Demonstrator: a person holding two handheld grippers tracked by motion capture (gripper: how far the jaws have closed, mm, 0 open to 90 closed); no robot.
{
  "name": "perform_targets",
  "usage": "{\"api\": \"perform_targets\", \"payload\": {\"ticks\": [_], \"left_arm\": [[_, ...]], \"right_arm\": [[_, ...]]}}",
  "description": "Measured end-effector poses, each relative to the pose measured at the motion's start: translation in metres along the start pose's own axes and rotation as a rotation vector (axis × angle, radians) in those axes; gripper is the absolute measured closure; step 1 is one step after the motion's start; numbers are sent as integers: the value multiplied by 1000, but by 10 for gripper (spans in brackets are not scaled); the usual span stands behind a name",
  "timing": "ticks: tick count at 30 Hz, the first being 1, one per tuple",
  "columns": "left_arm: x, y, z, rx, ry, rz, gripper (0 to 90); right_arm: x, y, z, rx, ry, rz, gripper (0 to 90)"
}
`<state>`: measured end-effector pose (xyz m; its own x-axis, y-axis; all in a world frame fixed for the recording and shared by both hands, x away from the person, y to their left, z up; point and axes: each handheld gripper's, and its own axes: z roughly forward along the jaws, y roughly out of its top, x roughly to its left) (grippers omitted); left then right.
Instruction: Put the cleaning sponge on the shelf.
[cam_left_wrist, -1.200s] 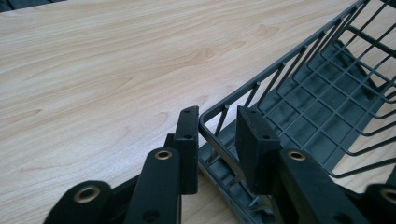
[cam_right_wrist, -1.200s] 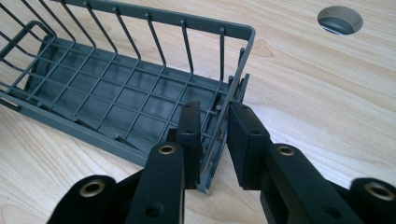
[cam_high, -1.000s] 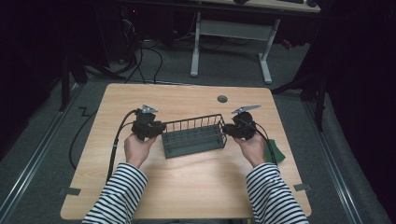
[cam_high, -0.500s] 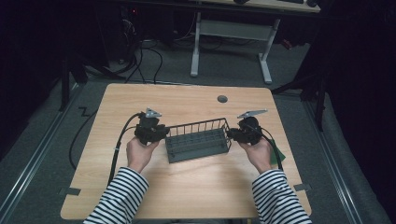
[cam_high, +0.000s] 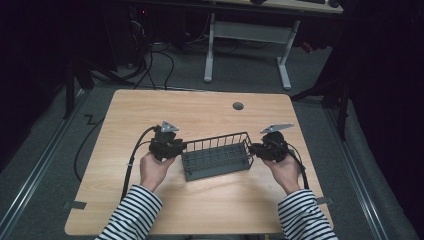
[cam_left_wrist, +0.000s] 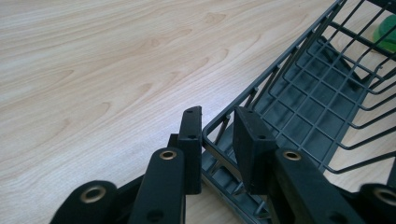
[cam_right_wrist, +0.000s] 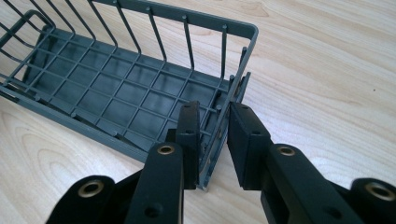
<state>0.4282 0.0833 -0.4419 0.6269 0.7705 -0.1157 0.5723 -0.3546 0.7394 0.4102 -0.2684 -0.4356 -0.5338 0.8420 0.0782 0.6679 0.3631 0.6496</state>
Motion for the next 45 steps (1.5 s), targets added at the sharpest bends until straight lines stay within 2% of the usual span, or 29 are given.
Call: {"api": "perform_targets", "payload": {"ticks": [2, 4, 9, 12, 14, 17, 18, 20, 21, 23, 25, 26, 28, 30, 32, 35, 38, 42, 45], "left_arm": [[-2, -1, -1, 1, -8, 2, 734], [-5, -1, -1, 8, -14, 13, 734], [-9, -2, -2, 13, -32, 13, 736], [-9, -3, -3, 9, -35, 12, 736], [-10, -3, -3, 7, -38, 8, 735], [-11, -3, -4, 5, -32, 13, 733], [-11, -4, -5, -11, -29, 13, 700], [-10, -4, -6, -20, -26, 8, 676], [-10, -4, -6, -23, -26, 6, 618], [-9, -5, -7, -35, -23, -1, 595], [-9, -6, -9, -50, -20, -4, 515], [-9, -6, -10, -58, -19, -7, 515], [-8, -6, -13, -69, -17, -10, 445], [-7, -7, -19, -90, -14, -8, 427], [-6, -7, -23, -102, -4, -2, 396], [-3, -13, -32, -140, 2, -16, 394], [3, -21, -39, -154, 16, -26, 390], [11, -36, -47, -154, 44, -28, 383], [20, -53, -53, -143, 58, -41, 383]], "right_arm": [[-1, -2, -1, -8, 6, 1, 750], [-1, -7, -4, -13, 23, 23, 747], [2, -11, -10, 5, -1, -5, 745], [2, -13, -11, -1, 6, 0, 743], [-1, -17, -12, -16, 24, 23, 711], [-3, -18, -11, -27, 18, 38, 652], [-4, -19, -13, -31, 14, 54, 577], [-5, -20, -14, -38, 9, 64, 549], [-6, -20, -18, -58, 1, 72, 513], [-7, -20, -20, -76, -3, 74, 504], [-8, -21, -28, -114, -10, 88, 477], [-8, -21, -28, -114, -10, 88, 477], [-9, -23, -35, -140, -24, 94, 461], [-10, -24, -37, -145, -32, 96, 460], [-14, -30, -45, -184, -52, 114, 462], [-18, -33, -48, -195, -69, 125, 464], [-26, -39, -52, -208, -85, 150, 462], [-34, -46, -57, -210, -115, 176, 451], [-40, -52, -59, -196, -133, 194, 440]]}}
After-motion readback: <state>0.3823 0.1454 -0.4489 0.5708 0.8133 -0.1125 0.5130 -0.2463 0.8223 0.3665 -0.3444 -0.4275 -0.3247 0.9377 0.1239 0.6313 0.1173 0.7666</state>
